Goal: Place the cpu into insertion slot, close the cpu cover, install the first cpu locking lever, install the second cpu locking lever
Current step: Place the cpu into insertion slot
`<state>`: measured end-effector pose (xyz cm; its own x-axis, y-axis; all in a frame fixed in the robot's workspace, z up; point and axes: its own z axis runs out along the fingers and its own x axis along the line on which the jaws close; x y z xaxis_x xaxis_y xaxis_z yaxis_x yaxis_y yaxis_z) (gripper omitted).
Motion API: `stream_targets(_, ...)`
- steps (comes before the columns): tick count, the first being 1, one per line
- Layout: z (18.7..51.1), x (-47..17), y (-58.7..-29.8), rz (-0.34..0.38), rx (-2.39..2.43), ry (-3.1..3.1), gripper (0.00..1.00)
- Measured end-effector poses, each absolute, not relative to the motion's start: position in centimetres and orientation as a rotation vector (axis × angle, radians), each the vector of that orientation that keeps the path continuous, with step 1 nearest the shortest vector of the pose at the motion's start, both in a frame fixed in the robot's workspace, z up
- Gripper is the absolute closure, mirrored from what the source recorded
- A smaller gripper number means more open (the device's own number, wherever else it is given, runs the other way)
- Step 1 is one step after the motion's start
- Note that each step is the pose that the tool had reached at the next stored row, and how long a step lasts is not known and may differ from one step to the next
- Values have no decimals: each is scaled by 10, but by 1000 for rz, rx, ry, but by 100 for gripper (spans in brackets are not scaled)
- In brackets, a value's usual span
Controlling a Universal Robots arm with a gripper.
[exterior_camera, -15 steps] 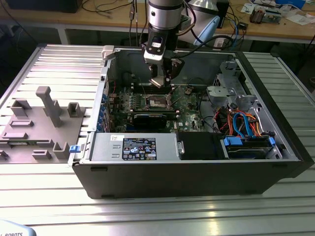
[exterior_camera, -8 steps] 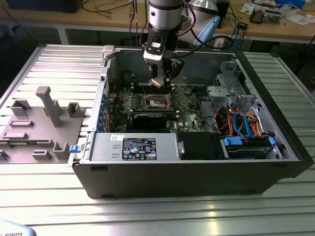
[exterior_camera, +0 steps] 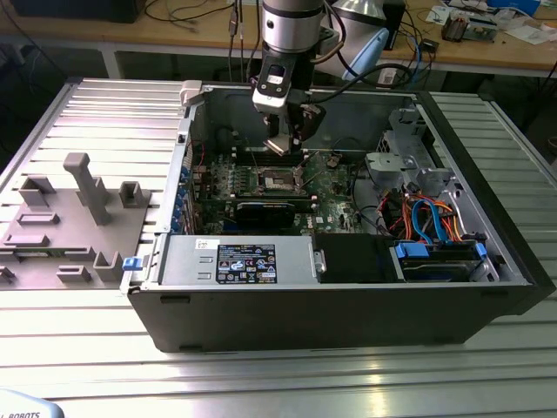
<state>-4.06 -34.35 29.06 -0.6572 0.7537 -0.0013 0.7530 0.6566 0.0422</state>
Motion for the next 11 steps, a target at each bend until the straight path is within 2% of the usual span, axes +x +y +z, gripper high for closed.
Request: stream_targets(11,290,-41,-344,59,1319,2830,45)
